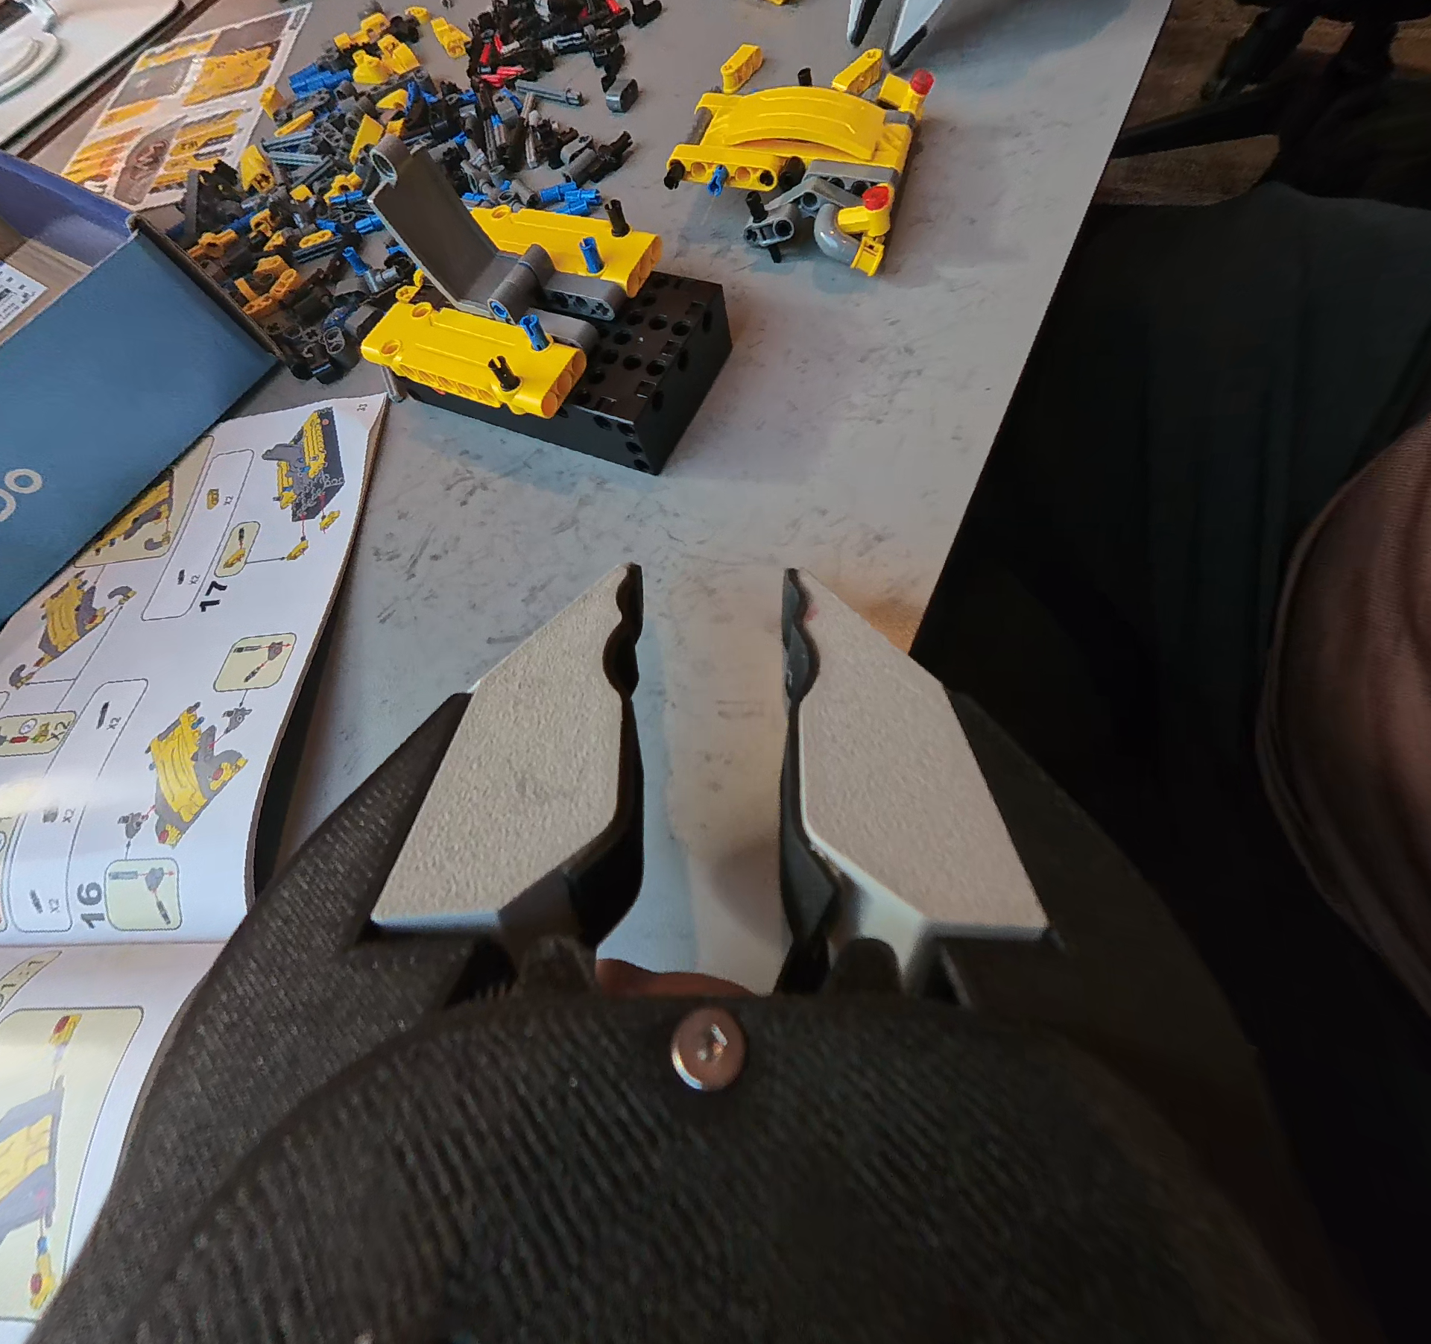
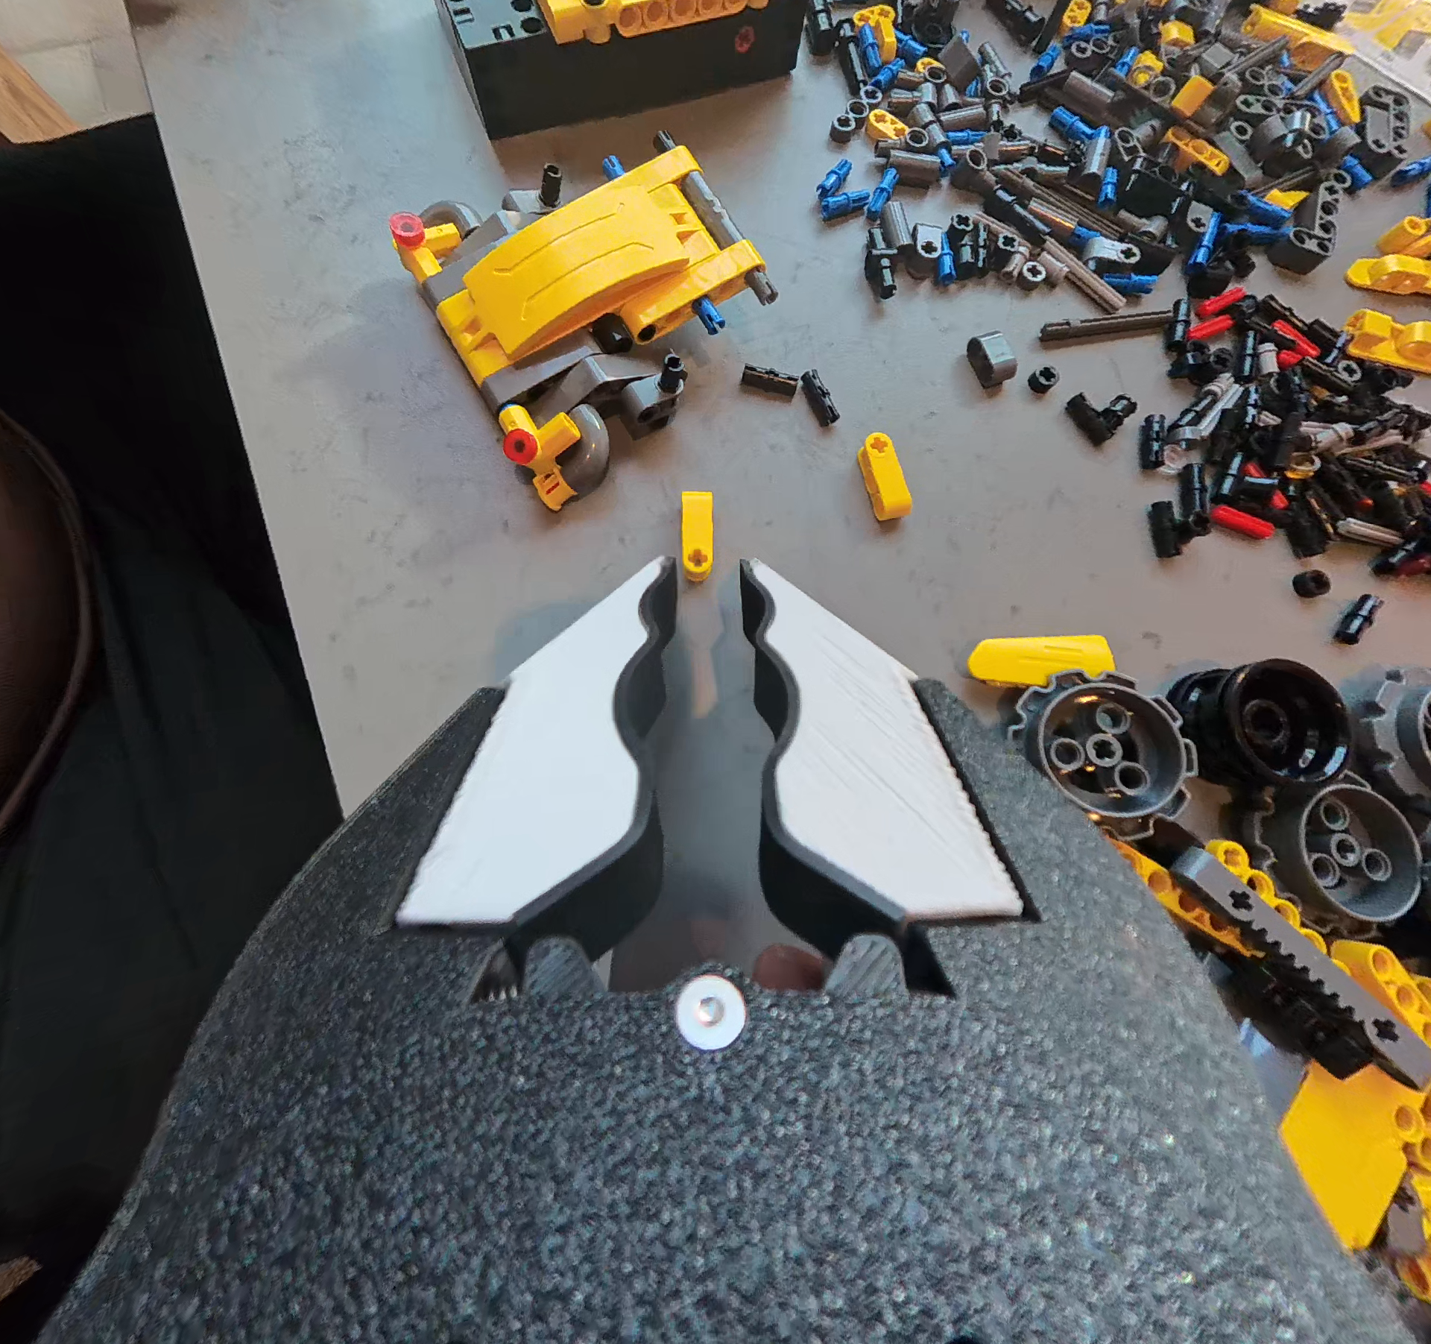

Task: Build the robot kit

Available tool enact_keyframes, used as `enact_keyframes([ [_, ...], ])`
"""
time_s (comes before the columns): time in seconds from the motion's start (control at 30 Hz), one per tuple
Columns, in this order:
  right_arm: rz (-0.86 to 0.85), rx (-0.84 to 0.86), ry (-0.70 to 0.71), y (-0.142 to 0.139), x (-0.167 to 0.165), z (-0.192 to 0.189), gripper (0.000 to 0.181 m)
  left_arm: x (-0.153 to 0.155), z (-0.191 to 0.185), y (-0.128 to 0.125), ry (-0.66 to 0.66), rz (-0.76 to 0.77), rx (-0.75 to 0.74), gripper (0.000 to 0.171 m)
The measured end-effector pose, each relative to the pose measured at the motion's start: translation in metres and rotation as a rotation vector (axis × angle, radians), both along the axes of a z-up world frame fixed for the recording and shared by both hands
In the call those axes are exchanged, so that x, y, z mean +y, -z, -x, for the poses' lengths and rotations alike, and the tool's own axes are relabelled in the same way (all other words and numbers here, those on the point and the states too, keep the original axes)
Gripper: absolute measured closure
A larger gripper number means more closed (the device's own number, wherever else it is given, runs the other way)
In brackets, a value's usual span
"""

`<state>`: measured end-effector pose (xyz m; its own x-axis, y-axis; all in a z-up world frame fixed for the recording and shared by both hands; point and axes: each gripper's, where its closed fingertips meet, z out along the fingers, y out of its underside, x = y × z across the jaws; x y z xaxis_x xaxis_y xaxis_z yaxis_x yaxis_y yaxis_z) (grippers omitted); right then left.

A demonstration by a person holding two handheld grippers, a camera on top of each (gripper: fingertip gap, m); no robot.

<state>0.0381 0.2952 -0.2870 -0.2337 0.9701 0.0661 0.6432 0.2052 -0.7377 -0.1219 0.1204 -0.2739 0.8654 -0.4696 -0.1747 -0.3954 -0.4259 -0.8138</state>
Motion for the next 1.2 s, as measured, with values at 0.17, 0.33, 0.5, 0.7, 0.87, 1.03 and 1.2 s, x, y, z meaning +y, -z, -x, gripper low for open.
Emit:
enact_keyframes([
  [0.17,0.040,0.034,0.000,-0.008,-0.002,0.002,0.168,0.000,0.000,0.000,0.002,0.000,0.000,0.137],
  [0.33,0.039,0.026,-0.010,-0.007,-0.003,0.004,0.166,-0.001,-0.001,-0.001,0.012,-0.009,-0.001,0.137],
  [0.5,0.047,0.038,-0.013,-0.011,-0.002,0.009,0.166,-0.002,-0.002,-0.002,0.020,-0.013,-0.005,0.136],
  [0.7,0.040,0.003,-0.051,-0.002,-0.006,0.011,0.166,-0.002,-0.002,-0.002,0.022,-0.019,-0.005,0.136],
  [0.87,0.039,-0.009,-0.065,0.001,-0.009,0.009,0.170,-0.002,-0.002,-0.003,0.023,-0.015,-0.017,0.136],
  [1.03,0.034,-0.006,-0.077,0.000,-0.009,0.006,0.175,-0.002,-0.002,-0.002,0.020,-0.006,-0.020,0.136],
  [1.2,0.041,0.003,-0.081,-0.004,-0.010,0.007,0.172,-0.001,-0.002,-0.002,0.017,-0.009,-0.015,0.136],
])
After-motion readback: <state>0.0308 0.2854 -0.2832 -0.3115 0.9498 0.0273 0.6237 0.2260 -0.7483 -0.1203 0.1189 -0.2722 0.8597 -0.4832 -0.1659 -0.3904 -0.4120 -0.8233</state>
